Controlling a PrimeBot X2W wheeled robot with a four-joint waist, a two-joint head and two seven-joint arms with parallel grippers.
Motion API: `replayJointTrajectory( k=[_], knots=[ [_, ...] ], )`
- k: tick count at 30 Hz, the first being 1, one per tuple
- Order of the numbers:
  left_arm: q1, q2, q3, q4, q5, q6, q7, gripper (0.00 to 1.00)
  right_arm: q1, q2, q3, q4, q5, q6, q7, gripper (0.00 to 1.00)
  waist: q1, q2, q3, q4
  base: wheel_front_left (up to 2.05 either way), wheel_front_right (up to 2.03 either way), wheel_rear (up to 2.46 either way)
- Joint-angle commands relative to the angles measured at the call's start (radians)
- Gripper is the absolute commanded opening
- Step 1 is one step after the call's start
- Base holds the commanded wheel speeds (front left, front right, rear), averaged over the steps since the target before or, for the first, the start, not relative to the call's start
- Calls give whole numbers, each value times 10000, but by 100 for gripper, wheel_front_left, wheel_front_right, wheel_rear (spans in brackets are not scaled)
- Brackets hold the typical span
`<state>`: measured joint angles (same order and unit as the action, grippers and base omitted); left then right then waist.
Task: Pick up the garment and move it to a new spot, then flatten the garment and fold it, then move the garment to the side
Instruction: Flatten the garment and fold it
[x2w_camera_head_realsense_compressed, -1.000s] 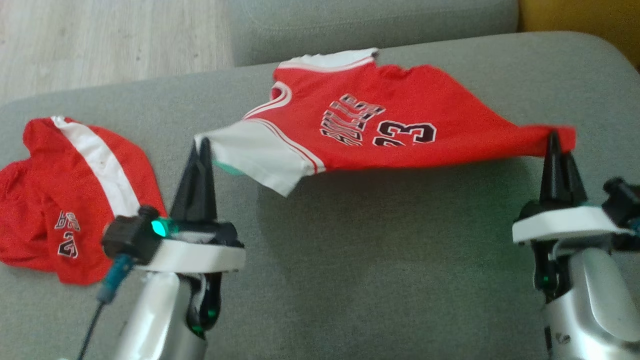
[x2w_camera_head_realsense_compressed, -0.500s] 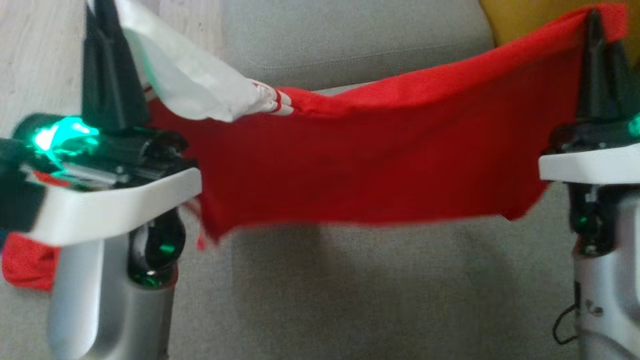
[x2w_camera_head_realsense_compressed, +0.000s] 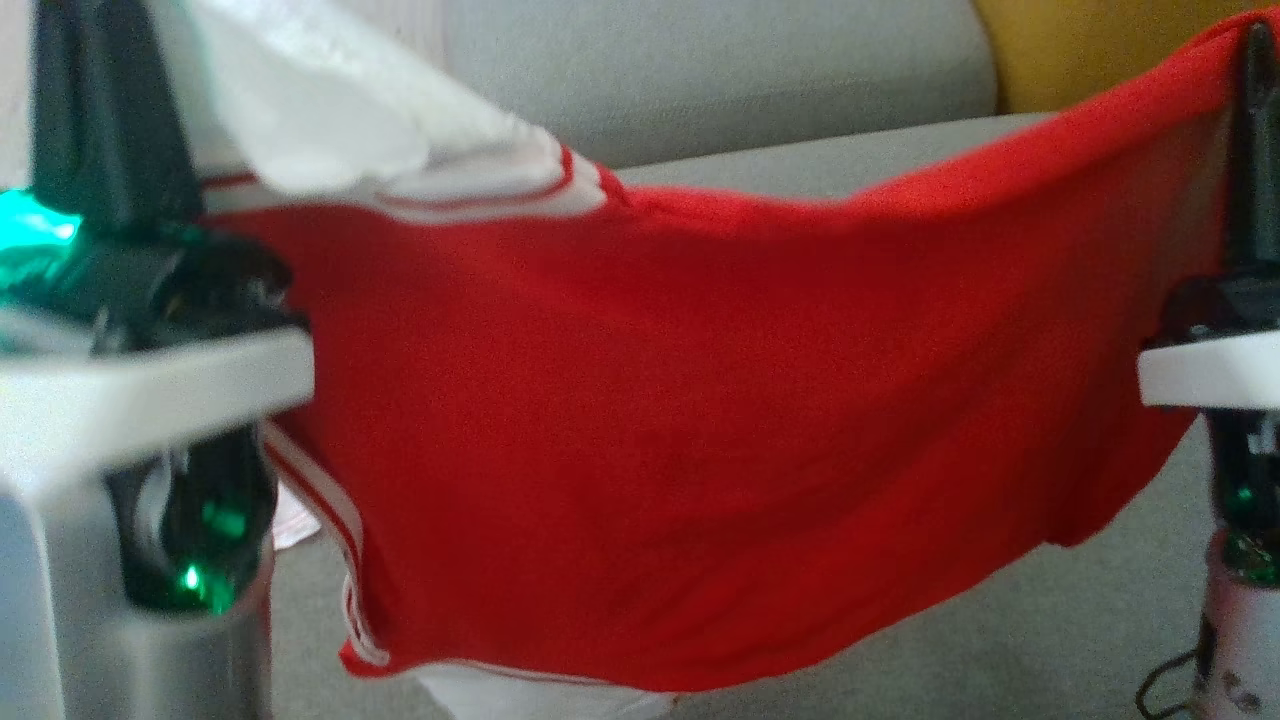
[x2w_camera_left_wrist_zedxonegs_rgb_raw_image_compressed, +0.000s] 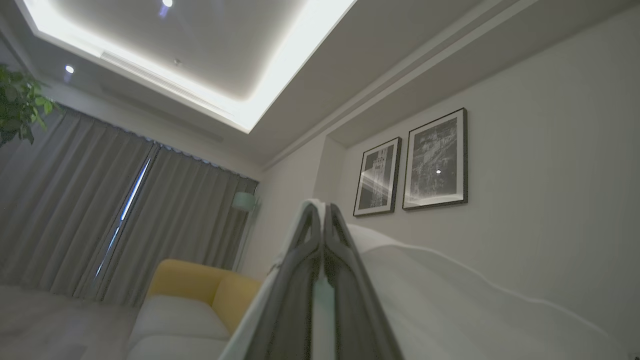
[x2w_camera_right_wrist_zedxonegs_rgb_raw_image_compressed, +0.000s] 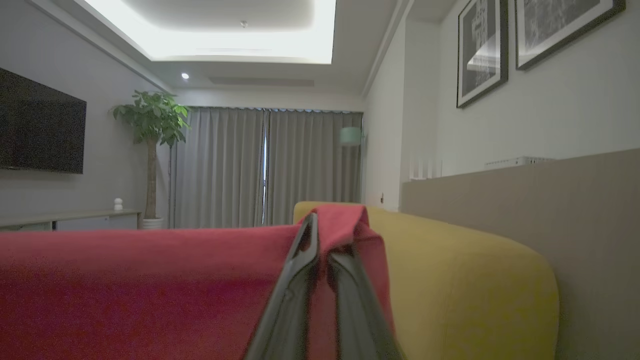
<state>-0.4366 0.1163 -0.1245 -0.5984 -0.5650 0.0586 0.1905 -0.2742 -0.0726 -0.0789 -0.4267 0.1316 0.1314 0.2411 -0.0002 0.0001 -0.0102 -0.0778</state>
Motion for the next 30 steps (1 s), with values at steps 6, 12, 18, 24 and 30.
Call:
replayJointTrajectory(
  k=[6, 12, 18, 24, 30],
  knots=[
    [-3006, 1095, 588, 3682, -283, -790, 426, 0, -2845, -104, 306, 2106, 136, -7, 318, 0, 2, -1, 1774, 46, 0, 0, 0],
    [-6733, 1763, 556, 8281, 351, -1446, -641, 0, -7016, -483, 472, 6110, 234, -7, -886, 0, 2, -1, 3222, 261, 0, 0, 0],
    [-9302, 1804, 312, 11078, 626, -1743, -2404, 0, -9766, -1138, 828, 9413, -600, -7, -3407, 0, 2, -1, 3767, 663, 0, 0, 0],
    [-9746, 1640, -281, 12365, 573, -1864, -3489, 0, -10246, -1157, 523, 11467, -933, -7, -4373, 0, 2, -1, 3933, 889, 0, 0, 0],
    [-8651, 1413, -1550, 13040, 203, -1888, -4156, 0, -9465, -1360, 383, 13077, -1089, -7, -4827, 0, 2, -1, 4019, 1160, 0, 0, 0]
  ],
)
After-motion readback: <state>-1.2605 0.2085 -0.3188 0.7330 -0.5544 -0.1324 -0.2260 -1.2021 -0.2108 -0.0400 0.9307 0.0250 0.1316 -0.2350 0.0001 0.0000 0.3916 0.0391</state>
